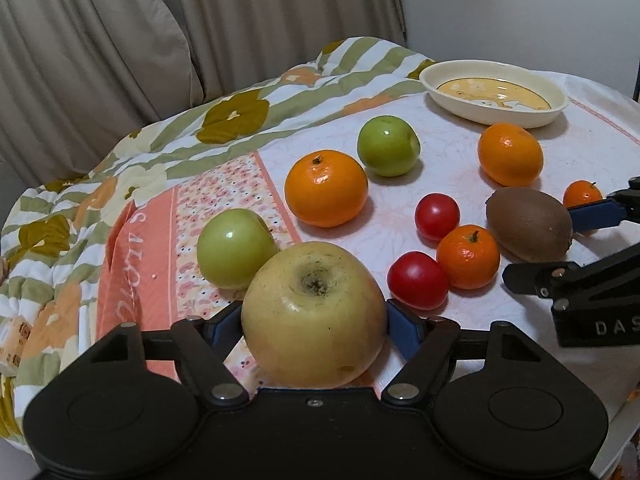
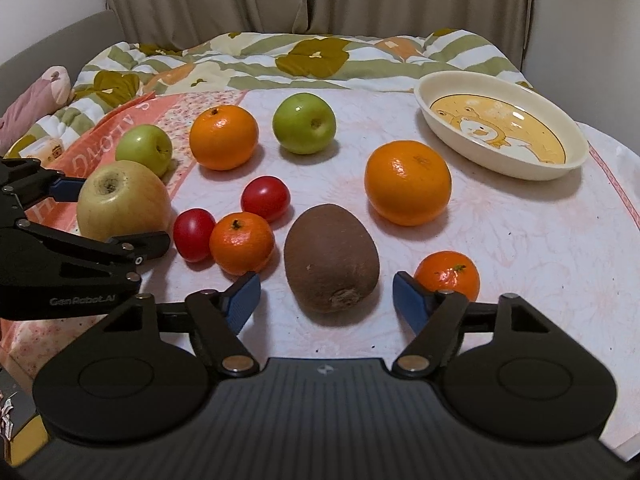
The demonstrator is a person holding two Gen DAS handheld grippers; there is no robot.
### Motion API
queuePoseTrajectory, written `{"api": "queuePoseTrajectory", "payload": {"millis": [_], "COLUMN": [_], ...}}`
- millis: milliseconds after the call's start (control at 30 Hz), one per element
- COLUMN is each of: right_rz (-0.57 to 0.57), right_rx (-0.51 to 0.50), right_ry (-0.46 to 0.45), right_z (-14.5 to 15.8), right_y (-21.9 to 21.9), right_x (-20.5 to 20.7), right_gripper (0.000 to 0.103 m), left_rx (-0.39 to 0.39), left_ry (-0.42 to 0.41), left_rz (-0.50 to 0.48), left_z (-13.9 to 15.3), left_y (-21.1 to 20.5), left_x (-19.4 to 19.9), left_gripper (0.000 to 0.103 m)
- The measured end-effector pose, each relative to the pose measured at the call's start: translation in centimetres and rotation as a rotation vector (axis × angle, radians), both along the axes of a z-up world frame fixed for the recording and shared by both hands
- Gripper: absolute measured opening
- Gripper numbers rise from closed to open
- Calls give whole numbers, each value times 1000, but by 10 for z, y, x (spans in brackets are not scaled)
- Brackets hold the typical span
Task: Organize fruits
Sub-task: 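Close the left gripper on the large yellow apple while the right gripper closes on the brown kiwi, then carry the yellow apple and kiwi over the white bowl with both grippers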
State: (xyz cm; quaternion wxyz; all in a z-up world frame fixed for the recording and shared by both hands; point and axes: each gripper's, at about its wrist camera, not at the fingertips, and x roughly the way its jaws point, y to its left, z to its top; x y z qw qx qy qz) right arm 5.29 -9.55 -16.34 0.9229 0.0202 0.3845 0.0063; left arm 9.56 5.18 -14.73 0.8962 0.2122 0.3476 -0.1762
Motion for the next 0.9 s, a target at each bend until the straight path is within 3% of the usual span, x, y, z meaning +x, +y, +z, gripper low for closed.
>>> {"api": "queuePoseTrajectory", "payload": {"millis": [333, 600, 900], "right_rz": [5, 23, 30], "right_rx": [-32, -43, -62], "right_ry": [-13, -33, -47], "right_z": [-4, -5, -5], "right_y": [3, 3, 4], "right_x": [5, 6, 5], "right_gripper": [83, 67, 63], "left_rx": [-9, -22, -36], "left_ry": [5, 14, 26], "left_rz": [-13, -2, 4], "left_z": [0, 1, 3], "left_y": [3, 9, 12], "left_x": [0, -8, -17], "left_gripper": [78, 78, 78]}}
